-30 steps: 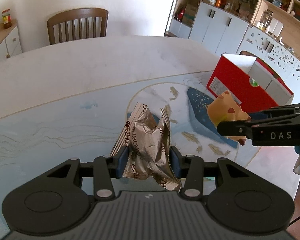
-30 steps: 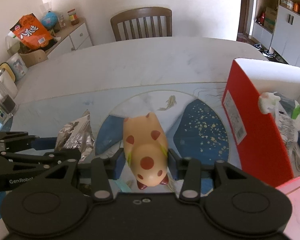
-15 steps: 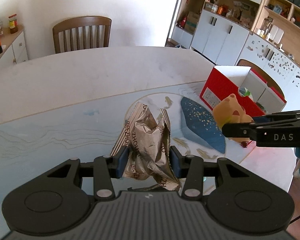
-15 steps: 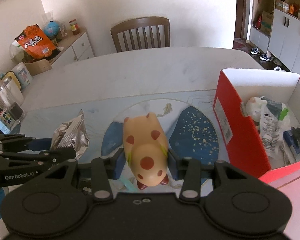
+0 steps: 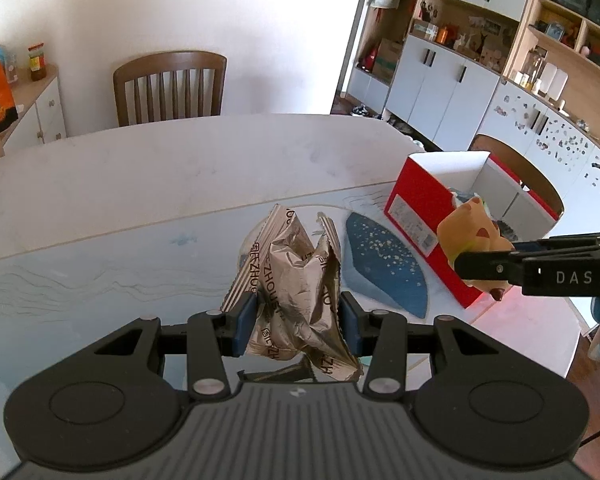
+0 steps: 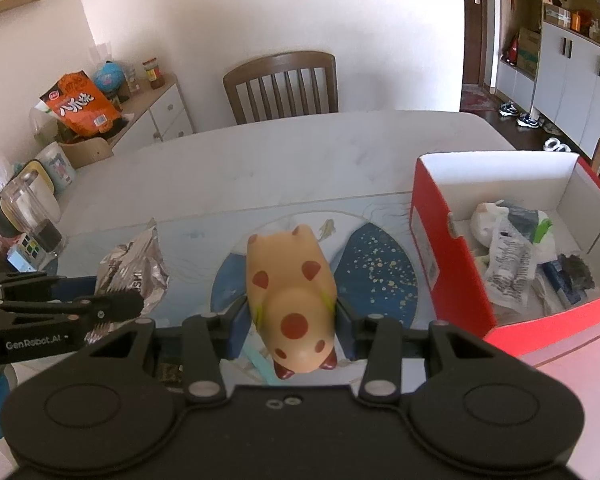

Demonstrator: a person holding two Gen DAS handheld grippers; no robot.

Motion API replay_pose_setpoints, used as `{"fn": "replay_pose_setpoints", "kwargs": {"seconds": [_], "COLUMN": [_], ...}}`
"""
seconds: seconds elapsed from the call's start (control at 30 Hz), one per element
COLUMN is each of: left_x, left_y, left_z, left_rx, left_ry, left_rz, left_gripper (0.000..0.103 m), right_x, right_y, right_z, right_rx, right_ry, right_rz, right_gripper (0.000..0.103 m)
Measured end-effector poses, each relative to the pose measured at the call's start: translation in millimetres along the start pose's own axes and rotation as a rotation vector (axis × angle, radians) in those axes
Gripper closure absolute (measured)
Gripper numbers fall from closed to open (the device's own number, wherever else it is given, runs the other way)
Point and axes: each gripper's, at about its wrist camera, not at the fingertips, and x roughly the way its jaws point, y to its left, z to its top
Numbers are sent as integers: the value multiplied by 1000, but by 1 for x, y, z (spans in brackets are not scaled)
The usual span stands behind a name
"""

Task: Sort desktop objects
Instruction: 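Carry the foil wrapper with left tool while right tool carries the pig toy over the red box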

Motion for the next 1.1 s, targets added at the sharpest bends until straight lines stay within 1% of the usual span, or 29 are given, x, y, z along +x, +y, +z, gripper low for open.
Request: {"fn": "replay_pose_setpoints", "kwargs": {"seconds": [0.57, 1.1], "left_x": [-21, -16], "left_y": [-39, -86], "left_z": [11, 30], "left_rx": [16, 50], "left_ry": [-16, -41], "left_rz": [0, -21], "left_gripper": [60, 60], "right_x": [-42, -62], "right_y": [-33, -86], "right_z": [7, 15], "right_rx": [16, 51], "right_ry": [-46, -72], "right_rz": [-5, -47], "right_gripper": [59, 59]}}
